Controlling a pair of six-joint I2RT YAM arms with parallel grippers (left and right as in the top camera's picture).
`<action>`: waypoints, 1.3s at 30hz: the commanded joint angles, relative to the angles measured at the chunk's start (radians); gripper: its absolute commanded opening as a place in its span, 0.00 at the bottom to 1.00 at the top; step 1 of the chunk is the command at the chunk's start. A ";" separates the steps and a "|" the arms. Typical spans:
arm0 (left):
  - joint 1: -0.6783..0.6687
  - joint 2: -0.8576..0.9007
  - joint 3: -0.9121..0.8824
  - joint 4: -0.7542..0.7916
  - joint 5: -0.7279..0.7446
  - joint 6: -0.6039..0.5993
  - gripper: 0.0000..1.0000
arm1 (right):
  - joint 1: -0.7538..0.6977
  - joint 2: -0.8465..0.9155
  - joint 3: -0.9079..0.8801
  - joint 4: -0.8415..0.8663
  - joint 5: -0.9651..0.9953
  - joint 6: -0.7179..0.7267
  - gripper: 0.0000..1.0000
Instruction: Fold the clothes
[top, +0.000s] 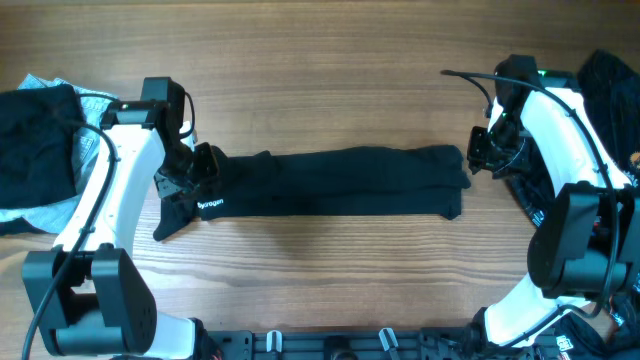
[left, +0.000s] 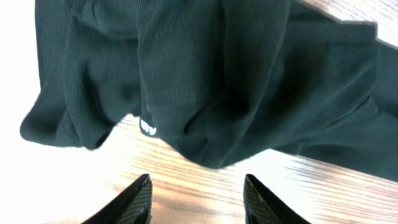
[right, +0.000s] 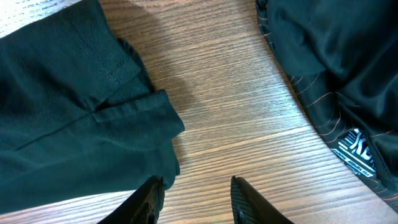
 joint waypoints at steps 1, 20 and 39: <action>0.000 -0.008 -0.012 0.074 -0.009 -0.002 0.61 | -0.003 -0.003 -0.006 0.037 -0.065 -0.024 0.41; 0.037 0.025 -0.051 0.143 0.073 -0.006 0.04 | 0.013 -0.003 -0.017 0.108 -0.217 -0.106 0.42; 0.096 -0.008 -0.192 0.314 -0.171 -0.181 0.56 | 0.004 0.000 -0.017 0.063 -0.212 -0.227 0.71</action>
